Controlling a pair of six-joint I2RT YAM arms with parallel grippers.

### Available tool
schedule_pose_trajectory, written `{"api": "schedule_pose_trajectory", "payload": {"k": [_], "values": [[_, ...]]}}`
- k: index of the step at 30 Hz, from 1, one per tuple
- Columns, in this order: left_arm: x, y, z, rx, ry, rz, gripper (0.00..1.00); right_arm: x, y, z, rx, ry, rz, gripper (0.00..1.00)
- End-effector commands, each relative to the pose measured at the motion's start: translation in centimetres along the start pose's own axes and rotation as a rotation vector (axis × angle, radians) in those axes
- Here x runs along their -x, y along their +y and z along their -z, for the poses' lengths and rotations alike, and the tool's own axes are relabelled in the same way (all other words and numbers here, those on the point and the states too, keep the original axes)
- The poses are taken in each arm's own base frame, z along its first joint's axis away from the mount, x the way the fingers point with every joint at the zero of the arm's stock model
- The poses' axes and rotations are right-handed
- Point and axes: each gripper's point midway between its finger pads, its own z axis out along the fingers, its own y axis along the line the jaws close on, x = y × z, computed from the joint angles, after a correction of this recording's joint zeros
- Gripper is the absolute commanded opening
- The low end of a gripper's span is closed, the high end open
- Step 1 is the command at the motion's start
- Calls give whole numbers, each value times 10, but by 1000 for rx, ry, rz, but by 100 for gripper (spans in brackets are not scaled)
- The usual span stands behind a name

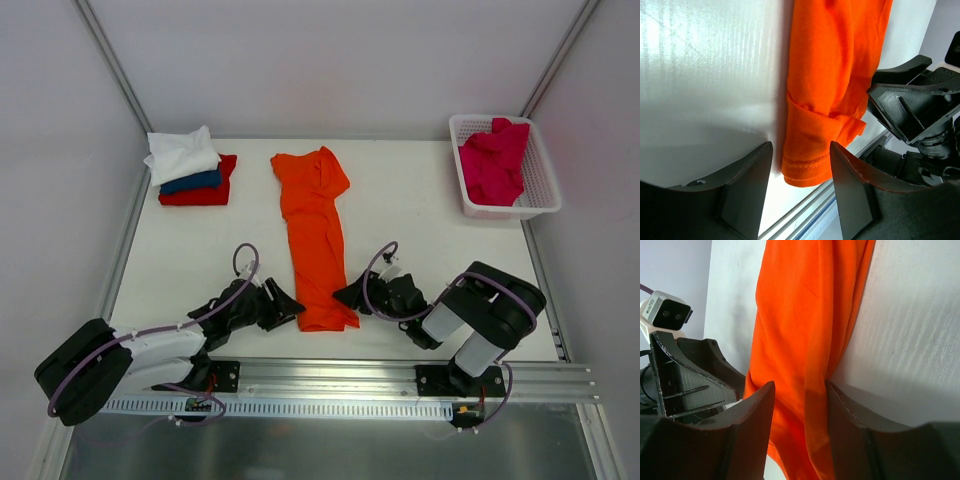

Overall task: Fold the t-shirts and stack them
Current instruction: Grab the bottom of the folded rectangular tshirt with both arms

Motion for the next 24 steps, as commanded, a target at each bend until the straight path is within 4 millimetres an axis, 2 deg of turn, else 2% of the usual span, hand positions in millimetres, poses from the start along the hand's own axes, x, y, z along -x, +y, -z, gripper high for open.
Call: {"api": "schedule_pose_trajectory", "payload": {"k": [1,9,11,17,20,21,23,24], "values": [[-29,97,11,282,69,-19,52,-18,-24,10,-87,54,-3,48],[-32,92,0,273,103,-29,51,-21,-26,17,-97,50,2,50],[-33,91,0,269,106,-33,48,-22,-27,18,-104,54,4,49],[-36,94,-1,276,116,-34,43,-20,-27,20,-107,45,10,31],[-36,93,-1,274,115,-34,31,-21,-27,19,-107,49,12,21],[-36,94,-1,276,118,-36,22,-22,-27,19,-107,51,9,16],[-37,93,-1,274,120,-37,12,-22,-28,19,-107,52,10,10],[-37,93,-1,273,122,-39,7,-23,-28,18,-106,53,10,4]]}}
